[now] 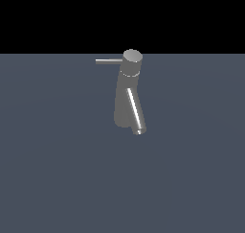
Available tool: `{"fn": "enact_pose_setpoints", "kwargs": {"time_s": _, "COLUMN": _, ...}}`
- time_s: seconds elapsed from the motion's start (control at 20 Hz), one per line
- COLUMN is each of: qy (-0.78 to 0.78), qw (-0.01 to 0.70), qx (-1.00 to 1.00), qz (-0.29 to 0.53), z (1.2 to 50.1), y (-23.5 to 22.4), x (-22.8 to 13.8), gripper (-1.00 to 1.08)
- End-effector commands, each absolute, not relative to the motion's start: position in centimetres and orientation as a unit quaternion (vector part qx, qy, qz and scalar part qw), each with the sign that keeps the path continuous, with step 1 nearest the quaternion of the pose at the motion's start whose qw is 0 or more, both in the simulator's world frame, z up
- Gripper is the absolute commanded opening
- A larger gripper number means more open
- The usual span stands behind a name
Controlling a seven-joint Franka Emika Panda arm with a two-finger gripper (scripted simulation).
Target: Turn on the faucet by rotating a designated handle.
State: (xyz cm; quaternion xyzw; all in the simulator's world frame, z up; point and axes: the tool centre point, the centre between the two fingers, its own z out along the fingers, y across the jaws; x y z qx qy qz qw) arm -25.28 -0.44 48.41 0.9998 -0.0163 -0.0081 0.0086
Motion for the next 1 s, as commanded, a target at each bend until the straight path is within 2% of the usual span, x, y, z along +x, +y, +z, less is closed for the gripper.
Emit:
{"fn": "enact_pose_setpoints", "kwargs": {"time_s": 0.0, "qy": -0.016, "qw": 0.009, "qx": 1.000, "qz": -0.008, "z": 48.4, "y": -0.4, "x": -25.3, "gripper": -1.00}}
{"fn": "enact_pose_setpoints", "kwargs": {"time_s": 0.45, "qy": -0.044, "qw": -0.002, "qx": 0.999, "qz": 0.000, "z": 47.3, "y": 0.2, "x": -24.7, "gripper": -1.00}}
{"fn": "enact_pose_setpoints", "kwargs": {"time_s": 0.95, "qy": -0.134, "qw": -0.038, "qx": 0.990, "qz": 0.028, "z": 43.8, "y": 2.2, "x": -22.5, "gripper": -1.00}}
